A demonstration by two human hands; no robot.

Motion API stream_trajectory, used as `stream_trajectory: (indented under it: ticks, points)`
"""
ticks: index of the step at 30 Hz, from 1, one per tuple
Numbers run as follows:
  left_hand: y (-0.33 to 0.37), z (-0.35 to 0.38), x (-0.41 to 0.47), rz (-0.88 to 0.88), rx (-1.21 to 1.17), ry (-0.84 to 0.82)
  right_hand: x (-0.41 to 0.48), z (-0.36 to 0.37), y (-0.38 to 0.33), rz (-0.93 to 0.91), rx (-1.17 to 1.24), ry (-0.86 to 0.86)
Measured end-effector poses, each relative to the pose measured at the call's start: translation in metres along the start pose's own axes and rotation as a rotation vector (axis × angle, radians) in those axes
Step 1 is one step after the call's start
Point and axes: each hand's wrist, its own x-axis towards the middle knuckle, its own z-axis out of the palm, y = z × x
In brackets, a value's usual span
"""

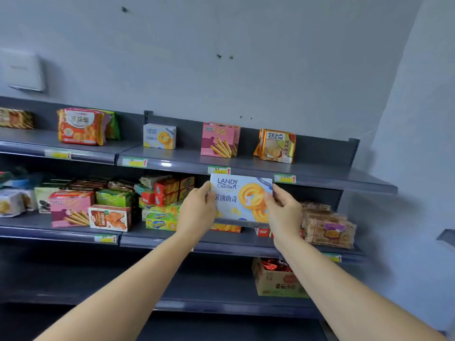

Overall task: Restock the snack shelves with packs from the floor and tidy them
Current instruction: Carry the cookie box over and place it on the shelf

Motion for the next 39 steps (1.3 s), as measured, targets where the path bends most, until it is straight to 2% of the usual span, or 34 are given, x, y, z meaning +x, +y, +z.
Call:
stream_trajectory:
  ticks: [12, 26, 34, 39]
  points:
    - [-0.086, -0.058, 0.152, 0.006, 0.037, 0.081, 0.087, 0.181, 0.001, -0.030, 0.074, -0.092]
    - [-0.176, -0.098, 0.315, -0.036, 0.059, 0.153, 0.181, 0.350, -0.002, -0.074, 0.194, -0.208]
    - [-0.217, -0.120, 0.387, -0.061, 0.016, 0.193, 0.230, 0.436, 0.007, -0.081, 0.171, -0.286]
    - [-0.253, -0.135, 0.426, -0.083, 0.008, 0.151, 0.244, 0.483, 0.017, -0.077, 0.111, -0.291]
